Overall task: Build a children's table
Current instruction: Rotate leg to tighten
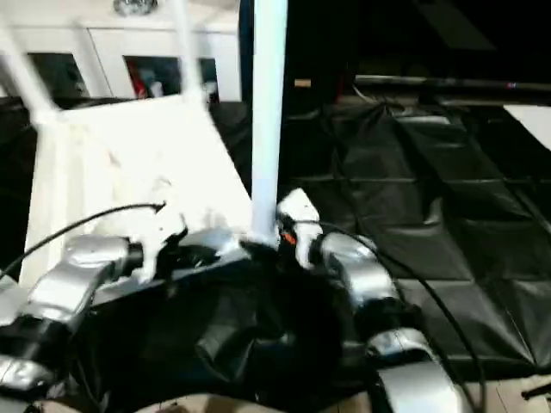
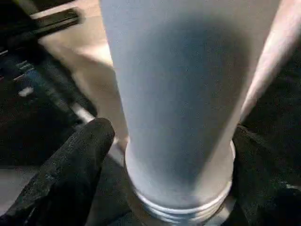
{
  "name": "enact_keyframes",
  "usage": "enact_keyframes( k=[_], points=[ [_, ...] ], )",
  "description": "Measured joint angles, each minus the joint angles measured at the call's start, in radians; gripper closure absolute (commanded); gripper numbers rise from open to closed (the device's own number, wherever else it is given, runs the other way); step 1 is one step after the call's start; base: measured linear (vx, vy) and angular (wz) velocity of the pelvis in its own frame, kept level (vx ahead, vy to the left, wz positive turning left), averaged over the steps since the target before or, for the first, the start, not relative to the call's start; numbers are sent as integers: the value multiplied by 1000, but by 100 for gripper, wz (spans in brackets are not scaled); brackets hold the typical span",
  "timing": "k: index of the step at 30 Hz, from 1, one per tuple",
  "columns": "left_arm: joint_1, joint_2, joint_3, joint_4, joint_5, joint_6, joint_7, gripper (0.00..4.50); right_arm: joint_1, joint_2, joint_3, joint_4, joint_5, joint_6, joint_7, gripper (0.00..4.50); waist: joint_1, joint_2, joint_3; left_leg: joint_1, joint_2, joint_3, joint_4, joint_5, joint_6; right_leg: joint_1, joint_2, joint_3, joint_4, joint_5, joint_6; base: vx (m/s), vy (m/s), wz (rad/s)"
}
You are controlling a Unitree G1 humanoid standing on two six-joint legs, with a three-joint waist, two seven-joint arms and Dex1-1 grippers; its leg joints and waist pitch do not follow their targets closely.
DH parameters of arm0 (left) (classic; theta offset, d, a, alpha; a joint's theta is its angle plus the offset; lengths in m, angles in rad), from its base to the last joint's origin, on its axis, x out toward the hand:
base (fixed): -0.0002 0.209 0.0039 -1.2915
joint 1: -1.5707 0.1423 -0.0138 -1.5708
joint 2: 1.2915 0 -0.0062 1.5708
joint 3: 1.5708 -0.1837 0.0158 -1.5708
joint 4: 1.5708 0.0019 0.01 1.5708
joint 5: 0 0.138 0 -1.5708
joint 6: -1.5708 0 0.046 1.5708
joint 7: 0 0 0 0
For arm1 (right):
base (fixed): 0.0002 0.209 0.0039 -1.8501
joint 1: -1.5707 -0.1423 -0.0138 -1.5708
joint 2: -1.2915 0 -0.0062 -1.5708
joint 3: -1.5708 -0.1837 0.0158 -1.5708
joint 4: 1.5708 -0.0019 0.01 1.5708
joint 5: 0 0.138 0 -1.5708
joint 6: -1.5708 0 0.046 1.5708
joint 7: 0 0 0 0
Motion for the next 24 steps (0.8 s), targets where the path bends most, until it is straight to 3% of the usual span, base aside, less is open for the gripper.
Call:
enact_keyframes(
  k=[6,7,10,18,24],
  points=[
    [28,59,-22,-35,-42,-22,-138,450,22,-63,77,-80,15,25,223,61,12,-1,1,0,0,0,0,-1,3,0,0,0,-3,0,0,0,0,0],
    [30,66,-23,-38,-45,-20,-154,450,22,-65,82,-83,17,28,242,85,12,-2,1,0,0,0,0,-1,4,0,0,0,-4,0,0,0,0,0],
    [32,76,-24,-41,-52,-17,-185,450,22,-69,89,-95,18,41,265,92,11,-2,1,0,0,1,0,0,6,-1,0,0,-4,0,0,0,0,0],
    [33,96,-33,-42,-70,-19,-221,450,27,-72,99,-119,21,74,295,169,14,-3,1,0,0,1,1,-1,6,-1,0,-1,-4,0,0,0,0,0],
    [35,94,-33,-41,-69,-21,-210,450,36,-70,97,-130,21,83,285,179,15,-4,1,0,0,1,1,-1,6,-1,0,-1,-4,0,0,0,0,0]
  ],
)
